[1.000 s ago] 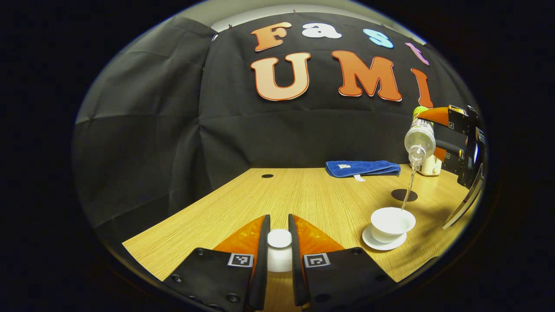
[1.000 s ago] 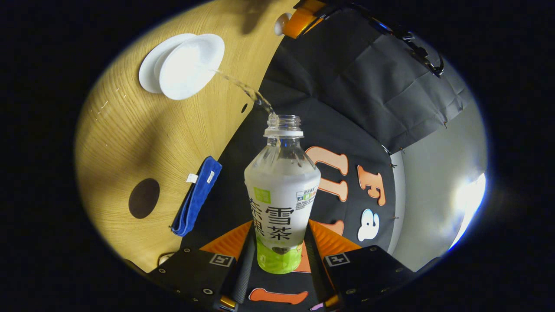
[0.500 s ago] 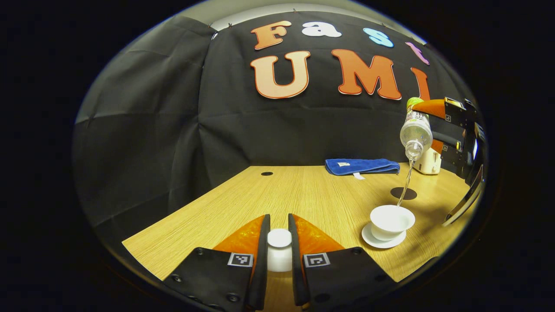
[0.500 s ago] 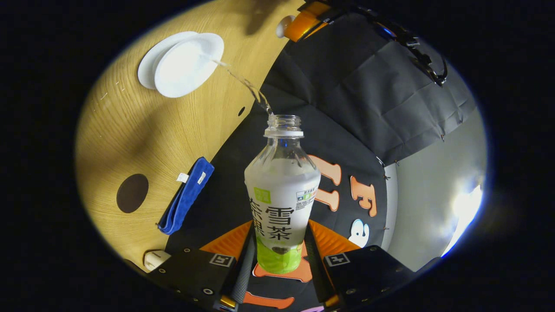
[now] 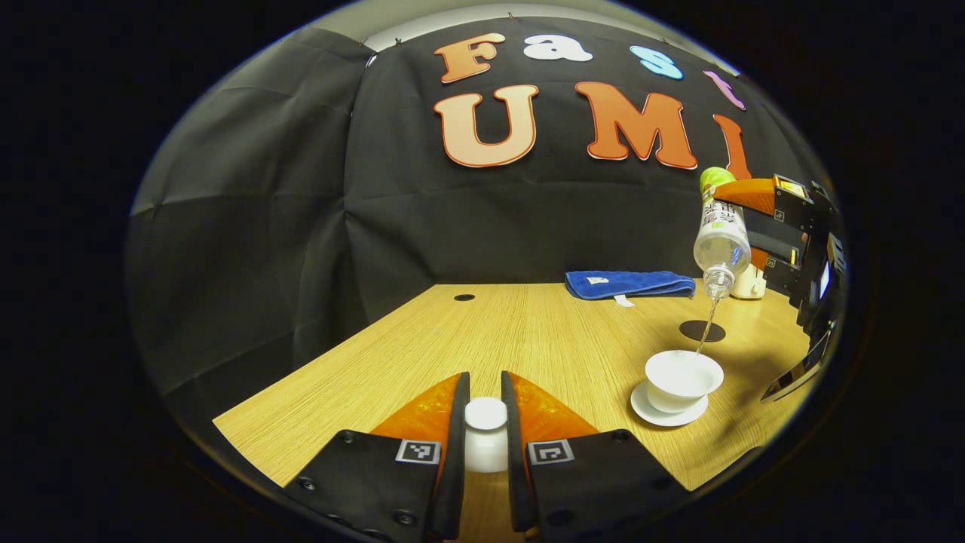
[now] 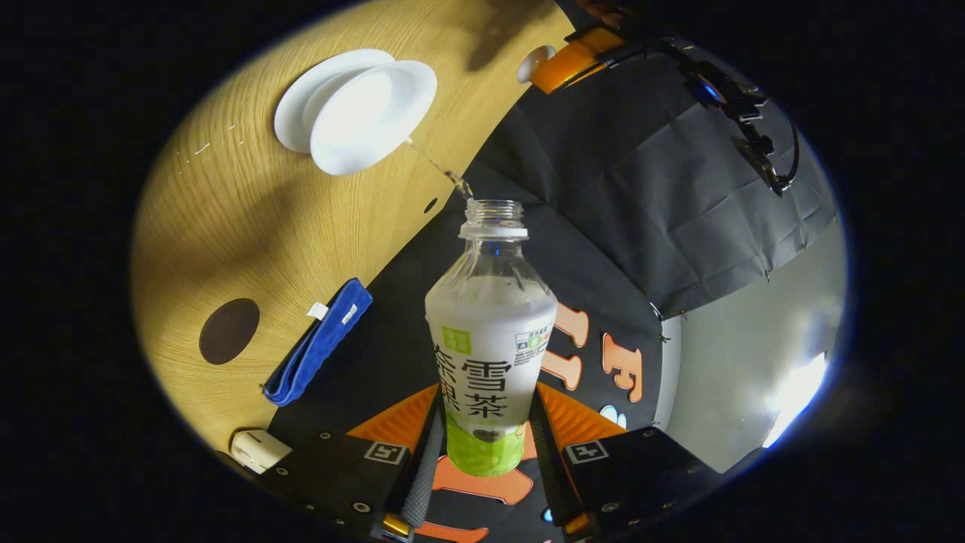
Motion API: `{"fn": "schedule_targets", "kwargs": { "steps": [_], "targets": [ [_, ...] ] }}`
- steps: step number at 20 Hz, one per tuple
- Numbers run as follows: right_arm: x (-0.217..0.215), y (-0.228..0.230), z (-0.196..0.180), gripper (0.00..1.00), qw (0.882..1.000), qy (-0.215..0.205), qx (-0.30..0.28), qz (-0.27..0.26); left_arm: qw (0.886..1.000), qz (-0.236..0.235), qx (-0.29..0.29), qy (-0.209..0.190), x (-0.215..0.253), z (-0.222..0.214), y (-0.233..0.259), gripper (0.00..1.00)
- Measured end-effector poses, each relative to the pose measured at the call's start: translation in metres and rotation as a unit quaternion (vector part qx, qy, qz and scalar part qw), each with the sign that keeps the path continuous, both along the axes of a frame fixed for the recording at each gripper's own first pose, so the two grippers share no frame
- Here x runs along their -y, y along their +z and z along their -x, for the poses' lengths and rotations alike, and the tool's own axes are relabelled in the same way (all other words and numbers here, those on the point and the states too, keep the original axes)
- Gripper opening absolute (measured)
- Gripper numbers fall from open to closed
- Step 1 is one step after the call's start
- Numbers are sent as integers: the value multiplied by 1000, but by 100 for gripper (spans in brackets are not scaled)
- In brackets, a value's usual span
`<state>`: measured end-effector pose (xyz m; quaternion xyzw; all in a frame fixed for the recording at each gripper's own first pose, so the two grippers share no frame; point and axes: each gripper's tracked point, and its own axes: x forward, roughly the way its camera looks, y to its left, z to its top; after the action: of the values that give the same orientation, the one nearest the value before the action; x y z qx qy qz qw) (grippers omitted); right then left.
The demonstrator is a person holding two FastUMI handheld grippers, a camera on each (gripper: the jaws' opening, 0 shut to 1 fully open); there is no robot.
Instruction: Open the teacup lid with one hand, grasp the water bottle and pour water into the teacup with the other hand; after pouring, place the water bottle on the coaster and then close the teacup lid.
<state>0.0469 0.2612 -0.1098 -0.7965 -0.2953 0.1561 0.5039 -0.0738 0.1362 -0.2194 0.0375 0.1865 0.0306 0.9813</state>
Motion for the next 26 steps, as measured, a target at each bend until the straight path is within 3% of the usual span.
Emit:
{"fn": "schedule_targets", "kwargs": {
  "steps": [3, 11, 17, 21, 26],
  "targets": [
    [-5, -3, 3, 58, 1000, 11, 2, 7, 1000, 1, -1, -2, 2, 0, -1, 28],
    [-8, -15, 8, 61, 1000, 11, -23, -2, 1000, -1, 4, -8, 7, 0, 1, 28],
    [7, -43, 9, 62, 992, -29, -113, -54, 1000, 10, 14, -25, 25, -2, 7, 28],
    [11, -55, 12, 60, 971, -57, -197, -122, 999, 14, 24, -33, 34, -6, 15, 28],
    [14, -51, 6, 62, 919, -77, -304, -238, 998, 22, 45, -49, 50, -10, 33, 28]
  ]
}}
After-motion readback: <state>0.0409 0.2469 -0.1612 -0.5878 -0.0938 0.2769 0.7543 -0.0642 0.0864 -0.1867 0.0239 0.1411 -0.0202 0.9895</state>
